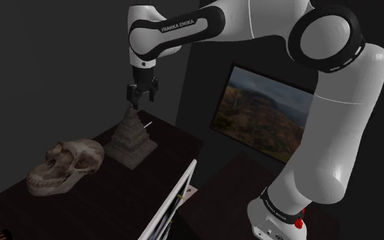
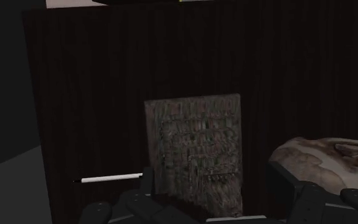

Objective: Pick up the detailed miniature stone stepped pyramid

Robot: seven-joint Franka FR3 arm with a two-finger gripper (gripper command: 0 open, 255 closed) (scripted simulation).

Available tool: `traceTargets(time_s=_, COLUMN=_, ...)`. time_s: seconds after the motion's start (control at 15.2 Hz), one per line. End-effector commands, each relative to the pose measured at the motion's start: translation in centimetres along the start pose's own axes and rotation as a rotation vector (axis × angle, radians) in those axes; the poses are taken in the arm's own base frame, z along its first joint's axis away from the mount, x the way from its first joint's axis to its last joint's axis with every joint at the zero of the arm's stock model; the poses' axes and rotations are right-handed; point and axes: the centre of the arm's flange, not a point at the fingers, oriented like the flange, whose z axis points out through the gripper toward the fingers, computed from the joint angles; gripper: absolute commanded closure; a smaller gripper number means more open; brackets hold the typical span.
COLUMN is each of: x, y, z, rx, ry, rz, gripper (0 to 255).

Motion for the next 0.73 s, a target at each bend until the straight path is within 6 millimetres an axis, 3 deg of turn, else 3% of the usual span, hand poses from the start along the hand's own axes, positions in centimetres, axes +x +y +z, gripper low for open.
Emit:
traceTargets(time_s=0.0, x=2.6, y=-0.9, z=1.6, rx=0.000, ry=-0.008, rz=-0.006, gripper=0)
traceTargets(time_s=0.33, x=8.0, y=-2.6, z=4.7, rx=0.001, ry=-0.028, rz=-0.021, gripper=0)
traceTargets(time_s=0.66, x=8.3, y=-2.6, z=7.3, rx=0.001, ry=-0.028, rz=-0.021, gripper=0)
